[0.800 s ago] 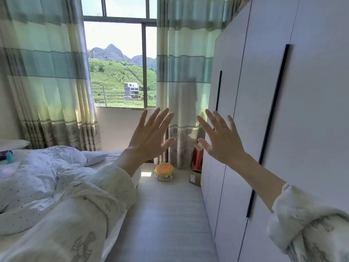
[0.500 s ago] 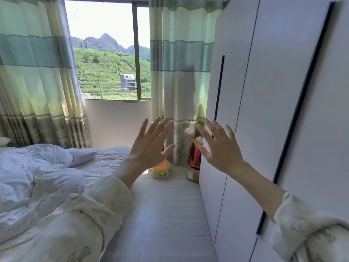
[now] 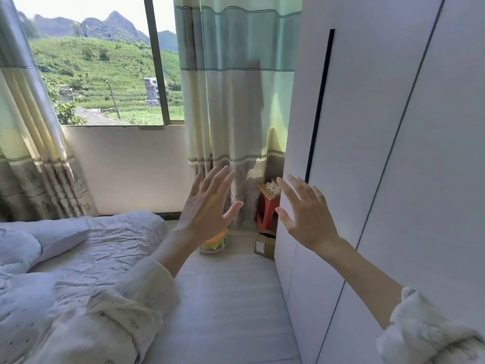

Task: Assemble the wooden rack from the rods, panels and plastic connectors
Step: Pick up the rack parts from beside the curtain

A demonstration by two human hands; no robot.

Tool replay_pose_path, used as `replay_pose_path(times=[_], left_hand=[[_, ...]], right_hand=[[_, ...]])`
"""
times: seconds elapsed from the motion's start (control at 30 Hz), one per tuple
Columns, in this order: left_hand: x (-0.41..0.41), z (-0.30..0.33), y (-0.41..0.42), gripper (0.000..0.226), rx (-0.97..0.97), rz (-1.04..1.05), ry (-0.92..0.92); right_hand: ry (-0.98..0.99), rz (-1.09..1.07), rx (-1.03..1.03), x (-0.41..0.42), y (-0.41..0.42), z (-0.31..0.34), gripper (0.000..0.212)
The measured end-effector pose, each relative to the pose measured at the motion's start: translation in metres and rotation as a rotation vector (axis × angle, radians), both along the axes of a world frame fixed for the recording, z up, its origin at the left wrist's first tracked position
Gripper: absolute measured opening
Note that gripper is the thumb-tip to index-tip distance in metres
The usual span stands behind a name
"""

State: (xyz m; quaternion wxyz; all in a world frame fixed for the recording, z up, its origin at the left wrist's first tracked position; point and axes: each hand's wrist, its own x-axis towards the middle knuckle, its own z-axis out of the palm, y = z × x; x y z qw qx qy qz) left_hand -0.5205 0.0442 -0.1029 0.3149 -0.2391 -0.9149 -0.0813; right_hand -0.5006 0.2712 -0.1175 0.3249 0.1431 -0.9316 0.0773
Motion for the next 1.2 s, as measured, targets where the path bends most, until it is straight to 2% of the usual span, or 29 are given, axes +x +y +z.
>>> replay_pose_path(times=[0.17,0.5,0.87,1.03,1.2], left_hand=[[-0.116,-0.027,0.032,0.074,0.220,-0.030,-0.071],[-0.353,-0.075,0.062,0.069,0.284,0.017,-0.237],[-0.640,-0.133,0.074,0.055,0.294,0.031,-0.368],[-0.794,-0.145,0.092,0.054,0.277,-0.018,-0.464],[-0.913,-0.164,0.133,0.051,0.238,-0.133,-0.567]], right_hand=[[-0.088,0.003,-0.118,-0.116,0.015,-0.032,0.059],[-0.249,0.038,-0.372,-0.364,0.041,-0.058,0.059],[-0.372,-0.007,-0.364,-0.648,0.052,-0.117,0.059],[-0.437,-0.087,-0.362,-0.779,0.062,-0.132,0.057],[-0.465,-0.181,-0.346,-0.885,0.085,-0.150,0.057]])
